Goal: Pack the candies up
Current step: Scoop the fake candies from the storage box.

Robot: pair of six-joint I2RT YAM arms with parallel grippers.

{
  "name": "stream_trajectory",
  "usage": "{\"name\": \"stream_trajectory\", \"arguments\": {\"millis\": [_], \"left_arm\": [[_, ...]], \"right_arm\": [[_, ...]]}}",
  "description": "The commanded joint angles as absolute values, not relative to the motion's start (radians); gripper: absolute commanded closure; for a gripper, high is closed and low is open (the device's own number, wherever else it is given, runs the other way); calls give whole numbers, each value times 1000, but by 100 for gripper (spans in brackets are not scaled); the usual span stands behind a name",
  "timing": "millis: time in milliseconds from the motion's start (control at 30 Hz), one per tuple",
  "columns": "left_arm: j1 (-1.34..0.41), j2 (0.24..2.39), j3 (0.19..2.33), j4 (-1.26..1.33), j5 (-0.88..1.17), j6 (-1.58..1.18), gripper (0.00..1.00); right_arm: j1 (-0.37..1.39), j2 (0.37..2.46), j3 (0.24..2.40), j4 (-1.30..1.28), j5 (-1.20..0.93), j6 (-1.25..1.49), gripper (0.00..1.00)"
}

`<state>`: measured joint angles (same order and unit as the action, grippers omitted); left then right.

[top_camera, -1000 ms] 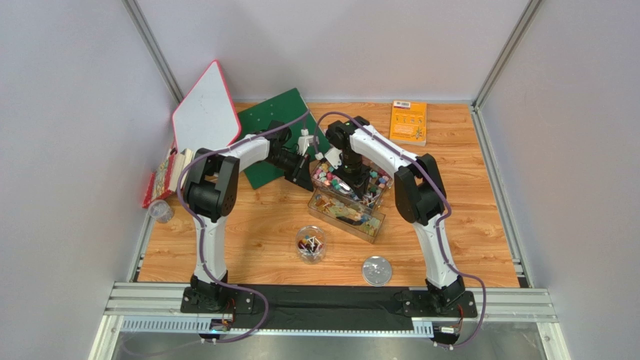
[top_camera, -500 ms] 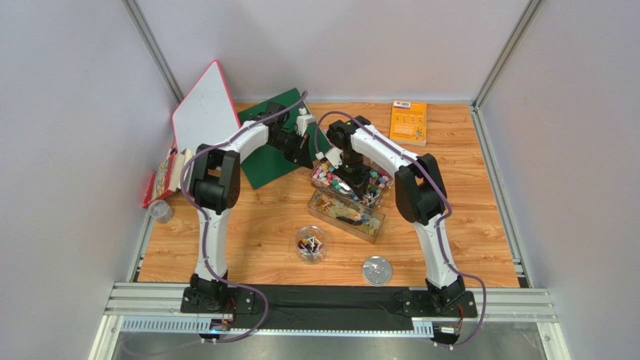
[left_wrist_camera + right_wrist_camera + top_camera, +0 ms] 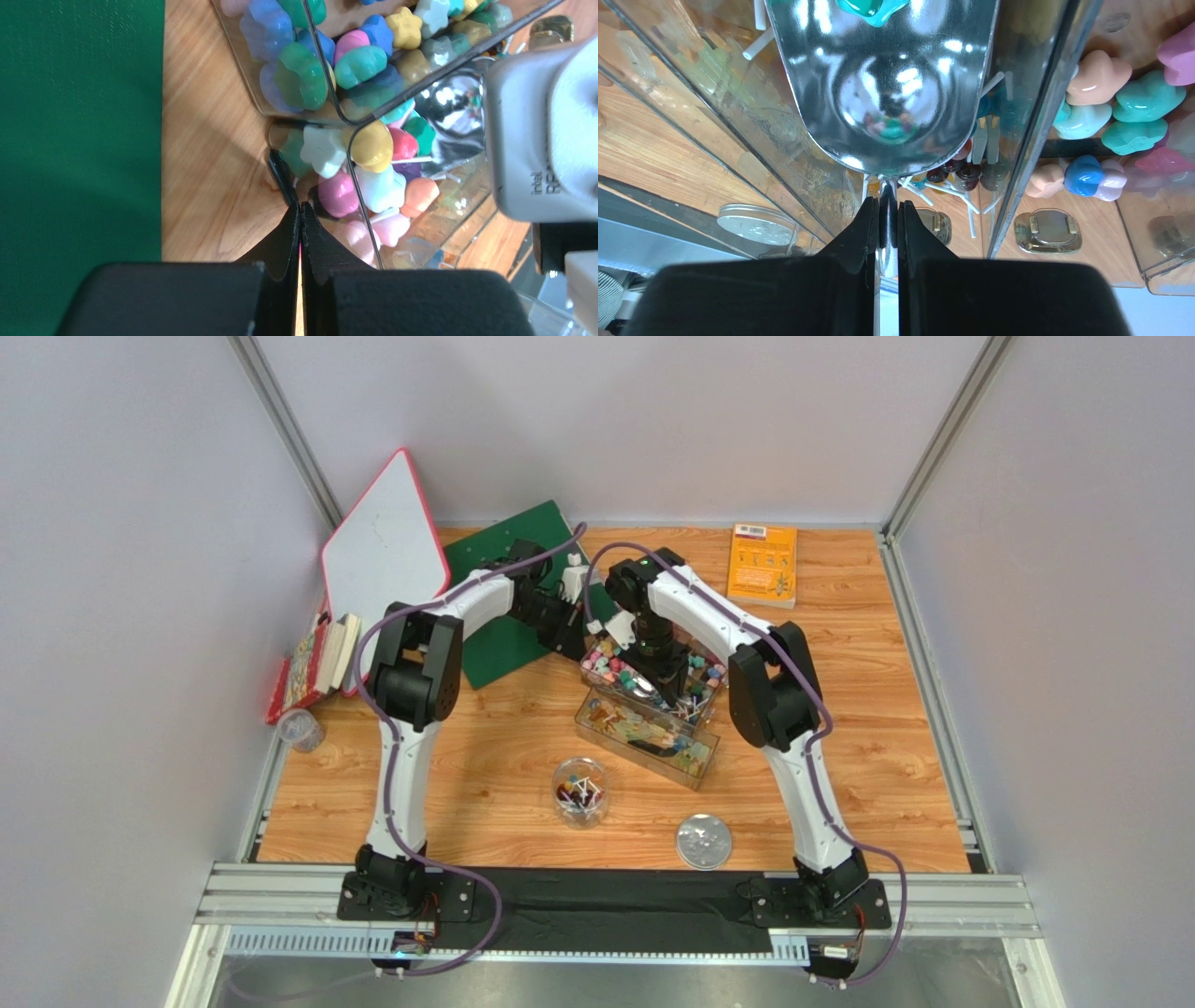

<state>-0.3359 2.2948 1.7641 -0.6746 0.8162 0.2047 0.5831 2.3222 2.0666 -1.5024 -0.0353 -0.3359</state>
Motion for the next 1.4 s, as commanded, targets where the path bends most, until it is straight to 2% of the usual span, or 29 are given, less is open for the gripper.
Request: {"name": "stream_trajectory", "arguments": {"millis": [0, 200, 567, 767, 933, 1100, 1367], "left_arm": [[-423, 2275, 1746, -657, 933, 155, 100], [-430, 2261, 1724, -643, 937, 146, 100], [-430, 2246, 1701, -644, 934, 149, 100], [-430, 2244, 1713, -657, 939, 150, 100], [-430, 2250, 1735, -663, 943, 153, 100], [-430, 2261, 1752, -663, 948, 146, 100], [-428, 2253, 1753, -676, 942, 147, 99]], "right_arm": [[614, 2356, 2143, -1479, -78, -287, 100], [609, 2355, 2065, -1465, -78, -204, 100], [566, 2413, 2143, -1431, -52, -189, 100], [578, 2349, 2079, -1258, 0, -287, 100], [581, 2280, 2013, -1259, 107, -487, 100], [581, 2235, 1956, -1262, 190, -571, 100], [575, 2261, 1952, -1207, 89, -566, 100]]}}
